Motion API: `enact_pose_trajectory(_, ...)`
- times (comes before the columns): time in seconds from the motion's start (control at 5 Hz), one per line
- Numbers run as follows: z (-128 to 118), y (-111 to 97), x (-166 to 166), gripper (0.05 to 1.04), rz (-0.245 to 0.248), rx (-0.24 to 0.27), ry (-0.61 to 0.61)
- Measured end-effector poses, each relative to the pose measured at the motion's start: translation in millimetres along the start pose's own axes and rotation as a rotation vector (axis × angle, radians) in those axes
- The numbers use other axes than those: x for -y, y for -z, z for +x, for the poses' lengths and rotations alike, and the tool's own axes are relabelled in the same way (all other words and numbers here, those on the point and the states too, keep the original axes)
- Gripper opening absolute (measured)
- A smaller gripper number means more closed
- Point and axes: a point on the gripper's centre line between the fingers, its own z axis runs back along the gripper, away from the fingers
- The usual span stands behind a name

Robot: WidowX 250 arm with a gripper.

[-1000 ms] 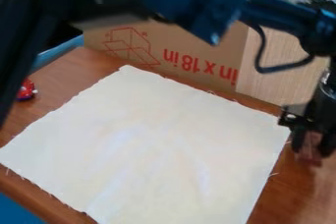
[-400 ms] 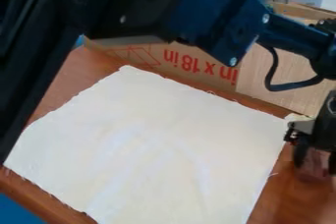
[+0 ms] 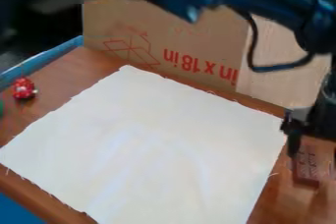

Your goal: Move the brown object from top right side of white cloth to the top right side of the table

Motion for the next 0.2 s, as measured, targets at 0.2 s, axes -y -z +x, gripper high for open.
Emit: enact_pose_trajectory(0.2,3.2,-37.1,-28.5,1.001,-0.032,0.030,0.040)
